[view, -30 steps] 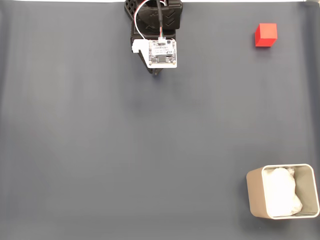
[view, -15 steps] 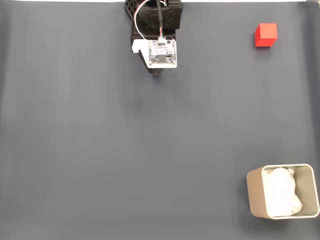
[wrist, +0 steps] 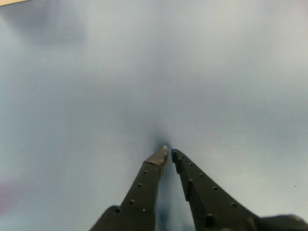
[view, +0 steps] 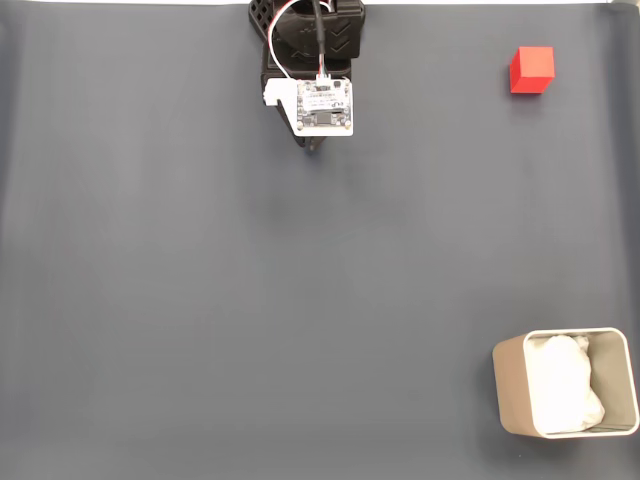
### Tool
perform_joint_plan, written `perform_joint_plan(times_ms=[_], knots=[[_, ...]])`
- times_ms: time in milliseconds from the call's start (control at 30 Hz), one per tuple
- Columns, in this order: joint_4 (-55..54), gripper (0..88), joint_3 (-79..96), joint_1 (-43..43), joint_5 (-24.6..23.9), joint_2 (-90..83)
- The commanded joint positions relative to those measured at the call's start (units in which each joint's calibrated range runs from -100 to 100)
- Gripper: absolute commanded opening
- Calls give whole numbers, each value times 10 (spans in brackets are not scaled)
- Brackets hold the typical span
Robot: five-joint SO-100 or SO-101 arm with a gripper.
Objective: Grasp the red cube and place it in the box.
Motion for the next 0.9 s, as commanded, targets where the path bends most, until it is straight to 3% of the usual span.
perform_joint_plan(times_ms=[0, 600, 867], knots=[[12, 3, 8, -1, -5, 1], [12, 0, 8, -1, -3, 1], [-50, 0, 8, 0, -5, 1]])
